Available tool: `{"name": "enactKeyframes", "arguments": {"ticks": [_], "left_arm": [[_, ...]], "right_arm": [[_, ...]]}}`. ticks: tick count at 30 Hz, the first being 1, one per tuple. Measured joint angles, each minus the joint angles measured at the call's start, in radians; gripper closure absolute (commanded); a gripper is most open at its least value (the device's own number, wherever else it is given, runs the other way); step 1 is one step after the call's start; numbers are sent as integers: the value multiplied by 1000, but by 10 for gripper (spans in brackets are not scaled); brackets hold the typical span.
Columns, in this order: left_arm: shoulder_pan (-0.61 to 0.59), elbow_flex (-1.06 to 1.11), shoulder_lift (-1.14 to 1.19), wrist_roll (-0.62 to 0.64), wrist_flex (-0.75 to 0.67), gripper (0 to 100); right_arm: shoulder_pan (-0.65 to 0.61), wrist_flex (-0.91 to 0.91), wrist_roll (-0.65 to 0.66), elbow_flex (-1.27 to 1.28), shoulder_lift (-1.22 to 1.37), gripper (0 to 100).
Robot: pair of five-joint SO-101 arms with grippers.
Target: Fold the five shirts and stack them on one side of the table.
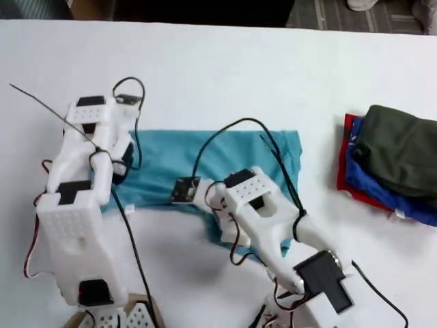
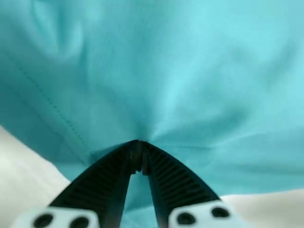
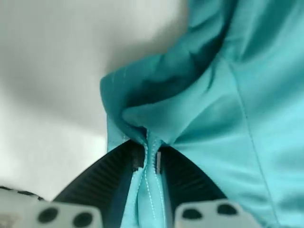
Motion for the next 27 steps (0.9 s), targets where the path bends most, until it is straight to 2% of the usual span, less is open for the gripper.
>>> {"name": "enactKeyframes", "arguments": {"ticks": [6, 13, 19, 27], "left_arm": [[0, 0, 0, 0, 0, 973], [0, 0, 0, 0, 0, 973], [0, 0, 0, 0, 0, 973], [0, 0, 0, 0, 0, 973]], "right_arm": [[8, 190, 18, -133, -46, 978], [212, 313, 140, -430, -31, 978], [255, 410, 209, -703, 138, 978], [259, 509, 215, -1169, 465, 978]]}}
